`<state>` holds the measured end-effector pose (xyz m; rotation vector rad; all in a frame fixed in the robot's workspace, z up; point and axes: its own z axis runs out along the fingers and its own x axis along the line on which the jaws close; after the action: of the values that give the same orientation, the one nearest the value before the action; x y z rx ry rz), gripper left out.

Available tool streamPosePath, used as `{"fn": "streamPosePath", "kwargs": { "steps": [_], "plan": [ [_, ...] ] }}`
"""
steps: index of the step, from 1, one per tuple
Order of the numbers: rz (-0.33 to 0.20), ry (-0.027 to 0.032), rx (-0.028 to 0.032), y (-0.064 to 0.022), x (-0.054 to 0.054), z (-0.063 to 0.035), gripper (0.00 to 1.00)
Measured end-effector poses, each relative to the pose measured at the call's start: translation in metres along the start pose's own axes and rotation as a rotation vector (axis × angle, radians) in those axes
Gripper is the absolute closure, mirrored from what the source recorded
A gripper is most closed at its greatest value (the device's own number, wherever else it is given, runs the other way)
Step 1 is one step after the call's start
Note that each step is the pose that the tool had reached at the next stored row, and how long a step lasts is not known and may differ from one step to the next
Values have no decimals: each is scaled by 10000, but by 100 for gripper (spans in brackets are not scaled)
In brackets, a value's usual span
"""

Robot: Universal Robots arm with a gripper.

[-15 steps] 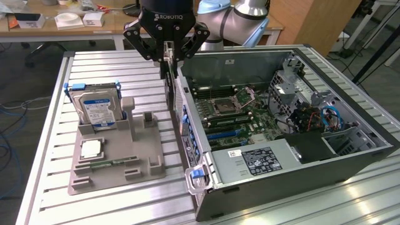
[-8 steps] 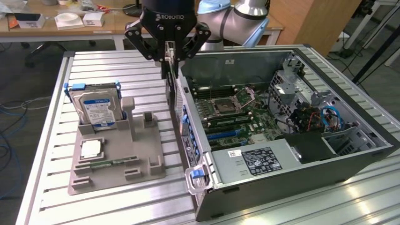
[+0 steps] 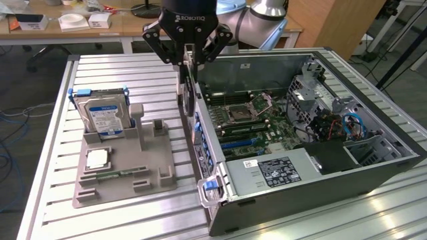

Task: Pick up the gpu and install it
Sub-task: 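Pick up the gpu and move the gpu toward the slot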

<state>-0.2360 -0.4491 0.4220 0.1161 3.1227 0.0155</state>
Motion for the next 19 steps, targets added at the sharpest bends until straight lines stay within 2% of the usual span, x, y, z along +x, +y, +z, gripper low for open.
{"fn": "streamPosePath", "kwargs": {
  "steps": [19],
  "plan": [
    [-9, 0, -1, 26, -346, 8, 74]
  ]
}}
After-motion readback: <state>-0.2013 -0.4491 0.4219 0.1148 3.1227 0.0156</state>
